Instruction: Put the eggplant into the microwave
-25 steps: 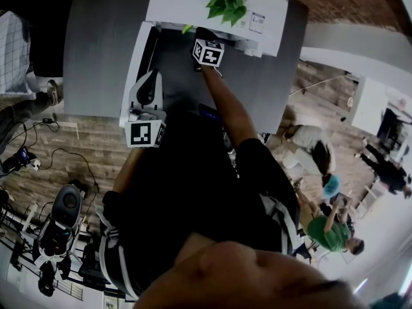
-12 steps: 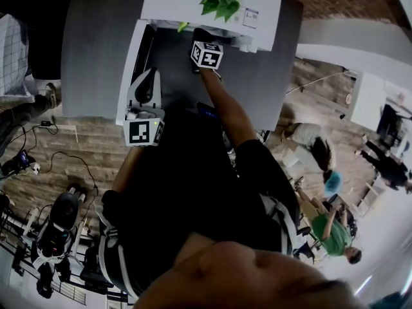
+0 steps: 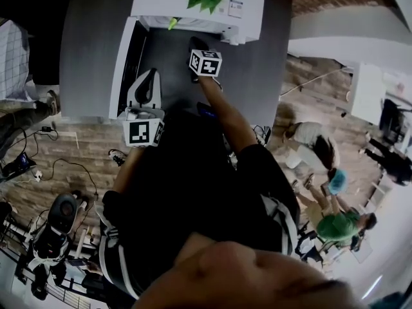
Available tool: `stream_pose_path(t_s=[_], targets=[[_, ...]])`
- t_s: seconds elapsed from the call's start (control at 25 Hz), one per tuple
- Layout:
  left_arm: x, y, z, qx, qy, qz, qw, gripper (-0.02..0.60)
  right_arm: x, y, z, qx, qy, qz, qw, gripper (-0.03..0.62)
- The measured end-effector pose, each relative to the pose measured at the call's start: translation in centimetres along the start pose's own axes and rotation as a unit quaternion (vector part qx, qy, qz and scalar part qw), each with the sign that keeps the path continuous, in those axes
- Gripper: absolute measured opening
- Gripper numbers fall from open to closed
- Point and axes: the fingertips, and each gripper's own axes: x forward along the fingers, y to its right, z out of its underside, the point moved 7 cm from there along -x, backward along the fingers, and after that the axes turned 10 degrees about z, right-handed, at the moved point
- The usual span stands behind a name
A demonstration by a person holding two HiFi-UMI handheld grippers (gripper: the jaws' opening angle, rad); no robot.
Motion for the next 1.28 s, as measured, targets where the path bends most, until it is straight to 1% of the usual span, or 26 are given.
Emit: stream_pose_path(t_s=[0.12,0.28,0.44,0.56,0.68,0.76,1.04,1.28], targets=[[-0.8,1.3,0.0,0.004,0.002,-0.004,1.0000,0.037,-1.5,0.5,0.4,0.002,0.001,-0.004,1.000,0.038],[-1.7,2.8,0.6,-0.001,-0.001,-0.018,0.9998,0.037,-3.6,1.0,1.0,0.005,0.003,-0.016,1.000,0.037],[-2.4,4.2,1.0,0.008,-0.007,-0.021,0.9997,0.037,-5.7,1.2,1.0,-0.009,0.012,-0.024,1.000,0.037],[-2.7,5.3,0.9,0.006,-0.006,-0.019,0.9998,0.037,-7.5,1.2,0.9,-0.019,0.019,-0.028,0.999,0.037],[-2.6,5.8,0.8,0.014,-0.003,-0.009,0.9999,0.037,-9.5,1.1,0.7,-0.026,0.030,-0.028,0.999,0.037],[-2.4,5.8,0.7,0.013,-0.004,-0.004,0.9999,0.038,-10.7,1.0,0.7,-0.027,0.037,-0.026,0.999,0.037],[-1.8,4.8,0.0,0.018,0.003,0.024,0.9996,0.038,-14.5,0.2,1.1,-0.020,0.054,-0.015,0.998,0.037],[-2.1,3.3,-0.2,0.019,0.002,0.045,0.9988,0.037,-17.1,-1.0,1.1,0.011,0.062,-0.004,0.998,0.037]])
